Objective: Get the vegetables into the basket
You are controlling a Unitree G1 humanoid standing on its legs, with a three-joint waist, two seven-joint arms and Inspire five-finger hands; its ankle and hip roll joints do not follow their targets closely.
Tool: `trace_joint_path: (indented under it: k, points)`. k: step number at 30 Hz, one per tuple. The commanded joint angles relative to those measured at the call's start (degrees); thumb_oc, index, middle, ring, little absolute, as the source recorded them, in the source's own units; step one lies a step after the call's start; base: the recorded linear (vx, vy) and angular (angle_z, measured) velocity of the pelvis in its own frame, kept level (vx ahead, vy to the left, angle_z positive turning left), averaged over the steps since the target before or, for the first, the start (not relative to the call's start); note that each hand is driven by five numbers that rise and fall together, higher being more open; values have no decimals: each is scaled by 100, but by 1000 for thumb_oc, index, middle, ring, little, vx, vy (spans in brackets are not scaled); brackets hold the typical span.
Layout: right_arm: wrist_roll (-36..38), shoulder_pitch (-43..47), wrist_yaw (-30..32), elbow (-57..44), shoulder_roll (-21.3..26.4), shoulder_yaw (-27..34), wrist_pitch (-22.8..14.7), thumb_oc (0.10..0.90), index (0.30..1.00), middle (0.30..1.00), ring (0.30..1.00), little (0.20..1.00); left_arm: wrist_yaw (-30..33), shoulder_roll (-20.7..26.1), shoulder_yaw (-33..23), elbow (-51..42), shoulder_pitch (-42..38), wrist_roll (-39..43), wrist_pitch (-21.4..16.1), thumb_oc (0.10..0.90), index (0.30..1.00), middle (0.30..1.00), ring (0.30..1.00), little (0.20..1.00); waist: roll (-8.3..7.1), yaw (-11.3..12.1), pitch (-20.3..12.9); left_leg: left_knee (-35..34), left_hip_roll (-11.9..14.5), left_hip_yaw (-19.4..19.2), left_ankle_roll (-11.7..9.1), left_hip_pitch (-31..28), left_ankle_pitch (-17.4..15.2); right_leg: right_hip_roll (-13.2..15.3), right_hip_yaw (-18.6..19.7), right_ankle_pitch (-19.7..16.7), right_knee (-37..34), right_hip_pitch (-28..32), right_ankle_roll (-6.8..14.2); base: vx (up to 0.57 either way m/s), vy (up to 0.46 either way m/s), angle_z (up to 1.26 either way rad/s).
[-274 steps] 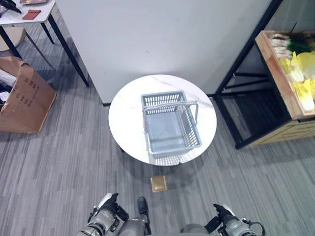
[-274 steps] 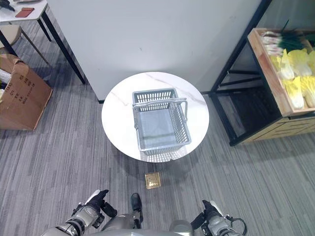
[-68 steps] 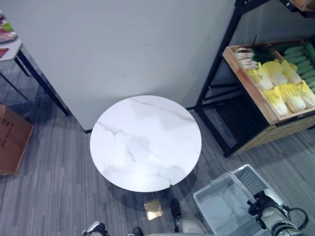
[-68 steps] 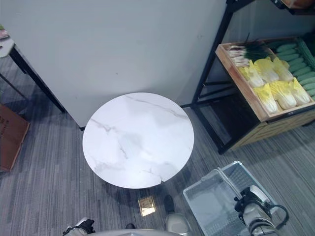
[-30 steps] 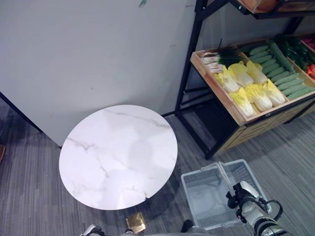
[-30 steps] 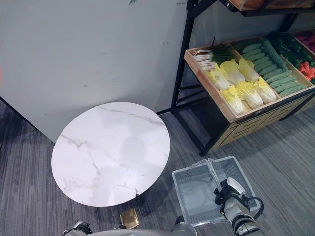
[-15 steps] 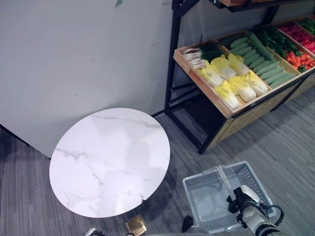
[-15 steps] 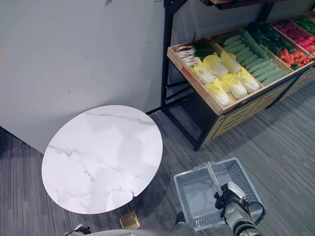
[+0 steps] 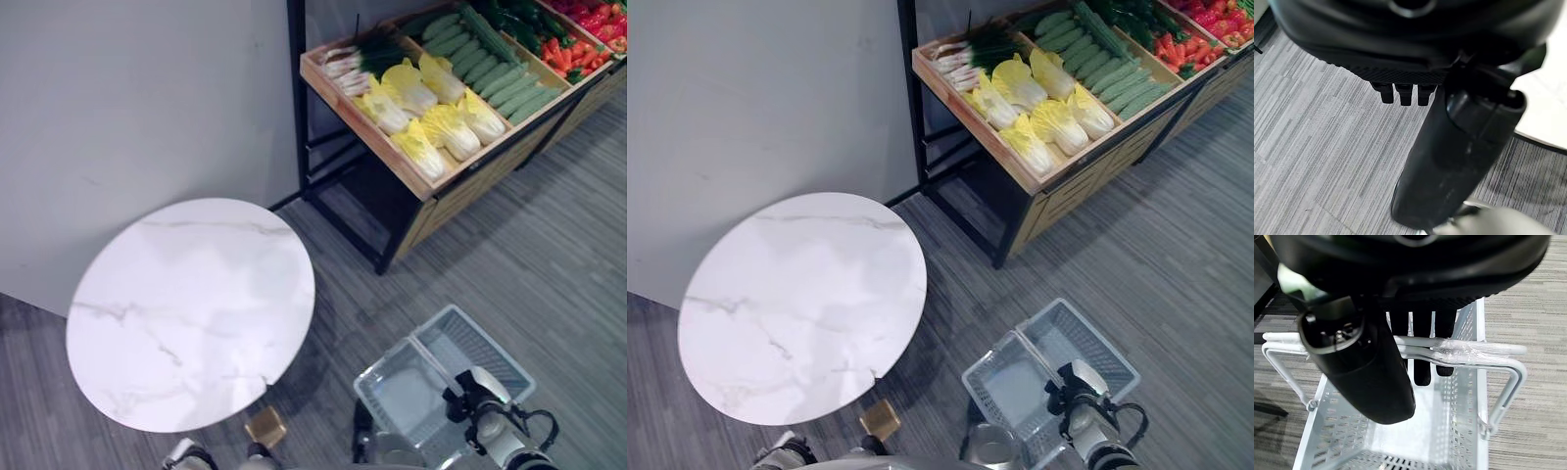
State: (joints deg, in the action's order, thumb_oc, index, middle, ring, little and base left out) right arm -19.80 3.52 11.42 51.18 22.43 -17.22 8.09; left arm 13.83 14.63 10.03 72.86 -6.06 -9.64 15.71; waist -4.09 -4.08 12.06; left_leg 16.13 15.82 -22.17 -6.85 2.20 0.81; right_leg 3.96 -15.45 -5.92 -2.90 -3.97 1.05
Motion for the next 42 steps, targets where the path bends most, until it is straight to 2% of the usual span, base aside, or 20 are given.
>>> trace_joint_path:
  k: [1, 2, 7, 14, 18, 21, 23, 24, 27, 29, 30, 31, 32, 35, 36, 37, 38, 39, 42]
  points:
    - [-64, 488, 344, -267, 414, -41, -172, 400, 300, 300, 300, 300, 316, -321, 102, 107, -389, 516, -164, 900, 1000, 1000, 1000, 1000, -21, 132, -42, -1536, -534, 1725, -131, 437, 366, 339, 433, -60, -121, 99, 868, 48, 158, -57]
    - [-83, 494, 312, -329, 388, -35, -182, 400, 300, 300, 300, 300, 288, -319, 148, 96, -418, 511, -173, 900, 1000, 1000, 1000, 1000, -25, 79, -45, -1603, -489, 1676, -126, 414, 348, 386, 495, -56, -100, 51, 905, 84, 196, -91]
    - [-122, 413, 245, -413, 211, -104, -174, 400, 300, 300, 300, 300, 275, -241, 103, 118, -336, 479, -229, 900, 1000, 1000, 1000, 1000, -106, 185, 4, -1369, -728, 1409, 80, 206, 63, 637, 760, 2, 174, 30, 941, 53, 178, -67]
    - [-152, 507, 170, -325, -47, -264, -210, 400, 300, 300, 300, 300, 285, -96, -39, 146, -226, 469, -270, 900, 1000, 1000, 1000, 1000, -198, 258, -47, -1438, -902, 1218, 208, -127, -110, 754, 998, 11, 270, 21, 1021, 41, 105, -22]
    - [-223, 586, 117, -339, -43, -325, -202, 400, 300, 300, 300, 300, 282, -112, -30, 101, -221, 467, -250, 900, 1000, 1000, 1000, 1000, -263, 261, 46, -944, -1012, 1194, 289, -14, -418, 880, 1112, -16, 320, -22, 1071, 6, 96, -14]
    - [-197, 684, 129, -75, -32, -275, -166, 400, 300, 300, 300, 300, 280, -167, 61, 31, -259, 478, -266, 900, 1000, 1000, 1000, 1000, -263, 241, 88, -541, -1187, 1104, 444, 169, -702, 1037, 1313, -195, 378, -155, 1176, -18, 177, -12]
    - [-169, 723, 137, 51, -55, -258, -148, 400, 300, 300, 300, 300, 260, -171, 103, 23, -271, 427, -274, 900, 1000, 1000, 1000, 1000, -268, 211, 77, -503, -1258, 984, 502, 162, -776, 1091, 1425, -322, 375, -235, 1238, -30, 202, -29]
    - [-131, 759, 139, 123, -77, -220, -126, 400, 300, 300, 300, 300, 237, -151, 128, 0, -281, 353, -258, 900, 1000, 1000, 1000, 1000, -279, 181, 90, -457, -1320, 811, 552, 123, -869, 1149, 1573, -559, 361, -330, 1331, -55, 196, -57]
    - [-161, 823, 116, 177, -80, -243, -109, 400, 300, 300, 300, 300, 219, -120, 111, -10, -284, 340, -239, 900, 1000, 1000, 1000, 1000, -322, 158, 76, -529, -1375, 662, 572, 117, -838, 1193, 1671, -791, 333, -472, 1395, -58, 94, -56]
    - [-158, 924, 100, 256, -119, -276, -93, 400, 300, 300, 300, 300, 228, -85, 78, -11, -291, 364, -226, 900, 1000, 1000, 1000, 1000, -348, 150, 130, -660, -1344, 411, 539, 26, -803, 1181, 1541, -1224, 280, -645, 1395, -120, 57, -57]
    - [-157, 913, 67, 228, -135, -272, -78, 400, 300, 300, 300, 300, 221, -65, 46, -20, -273, 373, -220, 900, 1000, 1000, 1000, 1000, -346, 189, 140, -738, -1294, 300, 520, 3, -748, 1226, 1252, -1317, 282, -721, 1395, -79, 5, -81]
    - [-158, 911, 66, 226, -134, -272, -76, 400, 300, 300, 300, 300, 221, -66, 47, -20, -272, 372, -220, 900, 1000, 1000, 1000, 1000, -345, 190, 140, -743, -1293, 300, 519, -1, -746, 1224, 1251, -1318, 279, -717, 1395, -132, 40, -95]
    - [-143, 918, 72, 254, -167, -283, -96, 400, 300, 300, 300, 300, 243, -57, 41, -51, -259, 371, -203, 900, 1000, 1000, 1000, 1000, -243, 287, 143, -894, -1165, 158, 492, 1, -604, 1406, 478, -1156, 369, -675, 1395, -113, 62, -57]
    - [-201, 906, 66, 273, -229, -336, -110, 400, 300, 300, 300, 300, 232, -47, 29, -59, -238, 359, -185, 900, 1000, 1000, 1000, 1000, -178, 336, 133, -1158, -1066, 46, 490, -46, -370, 1487, 375, -971, 590, -556, 1378, -155, 55, -59]
    - [-231, 913, 63, 301, -301, -389, -102, 400, 300, 300, 300, 300, 220, -43, -31, -47, -208, 373, -152, 900, 1000, 1000, 1000, 1000, -186, 527, 61, -1371, -1016, -96, 488, 4, -170, 1545, 126, -792, 720, -282, 1357, -242, -55, -106]
    - [-253, 881, 37, 317, -355, -461, -99, 400, 300, 300, 300, 300, 164, -40, -82, 31, -158, 307, -90, 900, 1000, 1000, 1000, 1000, -273, 766, -127, -1570, -1003, -182, 385, -45, -188, 1507, -209, -706, 467, 96, 1395, -203, -164, -79]
    - [-282, 877, 8, 253, -365, -488, -89, 400, 300, 300, 300, 300, 148, -39, -142, 68, -128, 324, -68, 900, 1000, 1000, 1000, 1000, -328, 793, -177, -1585, -956, -237, 320, -54, -99, 1455, -237, -717, 306, 112, 1395, -110, -196, -91]
    - [-280, 871, 13, 208, -366, -484, -87, 400, 300, 300, 300, 300, 155, -50, -164, 83, -142, 330, -64, 900, 1000, 1000, 1000, 1000, -374, 777, -163, -1526, -966, -300, 354, 29, 48, 1488, -249, -730, 298, 52, 1393, -91, -161, -128]
    - [-244, 771, 41, 120, -344, -455, -81, 400, 300, 300, 300, 300, 181, -102, -185, 121, -155, 376, -37, 900, 1000, 1000, 1000, 1000, -330, 692, -198, -1570, -851, -163, 261, 4, 150, 1340, -306, -397, 246, 125, 1288, -21, -144, -27]
